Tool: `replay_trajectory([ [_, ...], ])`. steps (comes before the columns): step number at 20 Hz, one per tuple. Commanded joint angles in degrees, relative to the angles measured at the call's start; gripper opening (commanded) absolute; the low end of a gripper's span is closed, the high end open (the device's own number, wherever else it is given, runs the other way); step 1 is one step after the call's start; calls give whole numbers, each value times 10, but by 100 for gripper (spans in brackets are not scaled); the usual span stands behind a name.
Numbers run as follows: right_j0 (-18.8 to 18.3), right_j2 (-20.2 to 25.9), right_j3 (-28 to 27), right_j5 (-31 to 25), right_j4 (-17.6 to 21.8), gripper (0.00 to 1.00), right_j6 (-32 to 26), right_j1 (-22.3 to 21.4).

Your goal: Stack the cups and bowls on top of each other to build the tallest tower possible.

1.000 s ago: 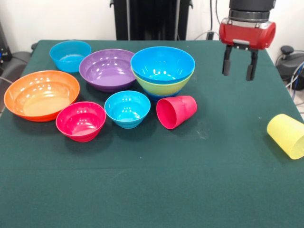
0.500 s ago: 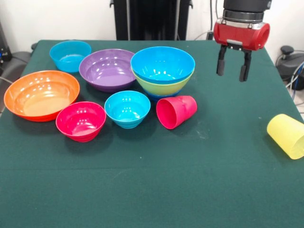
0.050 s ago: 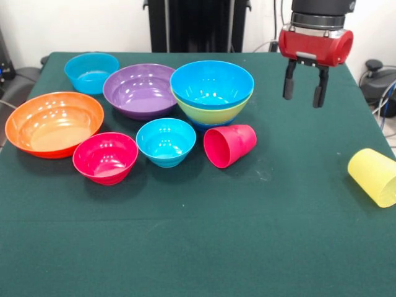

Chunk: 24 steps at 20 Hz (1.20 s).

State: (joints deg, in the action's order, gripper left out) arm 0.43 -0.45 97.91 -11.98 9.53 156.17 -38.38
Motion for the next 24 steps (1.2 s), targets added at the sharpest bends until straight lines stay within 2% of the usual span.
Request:
replay_trajectory([
  [1, 4, 23, -55, 3, -27, 100, 38, 28],
  [9, 14, 20, -65, 16, -33, 100, 37, 36],
  [19, 24, 26, -90, 24, -60, 100, 45, 59],
  [24, 44, 17, -110, 20, -72, 100, 51, 76],
])
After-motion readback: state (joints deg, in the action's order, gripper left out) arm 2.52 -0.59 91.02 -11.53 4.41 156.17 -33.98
